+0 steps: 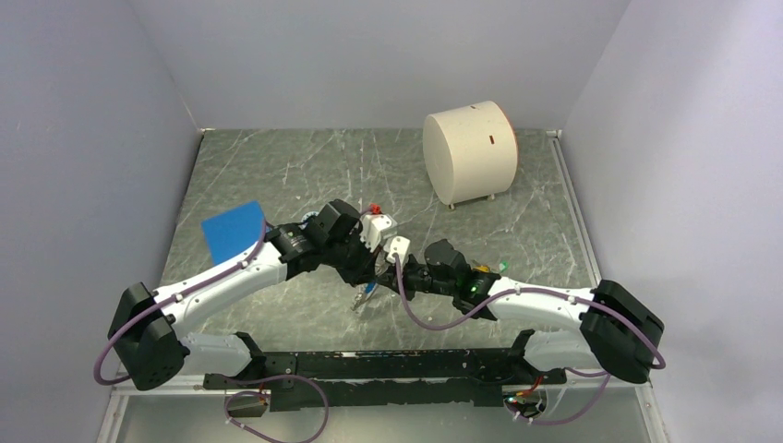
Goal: Remove the keys from the keyring
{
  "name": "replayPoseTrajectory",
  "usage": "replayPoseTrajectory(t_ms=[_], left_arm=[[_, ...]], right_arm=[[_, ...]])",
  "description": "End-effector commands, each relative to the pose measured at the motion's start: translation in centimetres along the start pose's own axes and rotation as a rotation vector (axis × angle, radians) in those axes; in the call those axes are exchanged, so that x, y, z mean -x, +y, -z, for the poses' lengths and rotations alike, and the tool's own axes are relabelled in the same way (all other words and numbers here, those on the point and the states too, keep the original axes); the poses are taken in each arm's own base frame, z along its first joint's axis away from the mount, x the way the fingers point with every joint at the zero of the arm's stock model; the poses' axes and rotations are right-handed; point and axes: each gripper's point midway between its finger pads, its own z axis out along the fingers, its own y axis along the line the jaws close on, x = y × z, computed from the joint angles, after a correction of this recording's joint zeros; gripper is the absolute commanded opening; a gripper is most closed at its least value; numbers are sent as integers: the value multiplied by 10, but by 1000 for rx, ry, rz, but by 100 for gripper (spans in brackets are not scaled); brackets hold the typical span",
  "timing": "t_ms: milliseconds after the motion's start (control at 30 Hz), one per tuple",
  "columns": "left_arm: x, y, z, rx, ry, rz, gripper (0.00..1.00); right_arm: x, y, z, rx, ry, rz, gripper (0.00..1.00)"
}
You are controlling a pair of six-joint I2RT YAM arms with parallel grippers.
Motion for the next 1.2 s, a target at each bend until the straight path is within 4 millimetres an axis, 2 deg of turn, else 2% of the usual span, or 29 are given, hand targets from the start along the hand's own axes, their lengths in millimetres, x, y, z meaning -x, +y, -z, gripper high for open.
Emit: replayPoseTrajectory(t_ms=[0, 100, 200, 433, 633, 800, 1167], left_arm=[[8, -15, 8, -61, -39, -55, 3], [10, -4, 15, -1, -40, -59, 3], [13, 3, 15, 40, -40, -29, 3], [24, 25, 10, 204, -116, 239, 3], [29, 28, 8, 267, -149, 538, 3], [34, 27, 8, 287, -177, 742, 3], [41, 32, 13, 388, -199, 940, 3]], right_arm=[[41, -4, -4, -9, -143, -21, 9], [42, -2, 3, 11, -168, -43, 16], [36, -4, 10, -1, -160, -65, 31], [32, -9, 27, -83, -204, -95, 57], [34, -13, 27, -175, -224, -40, 67], [45, -15, 20, -229, -234, 3, 71], [59, -32, 0, -399, -257, 78, 72]])
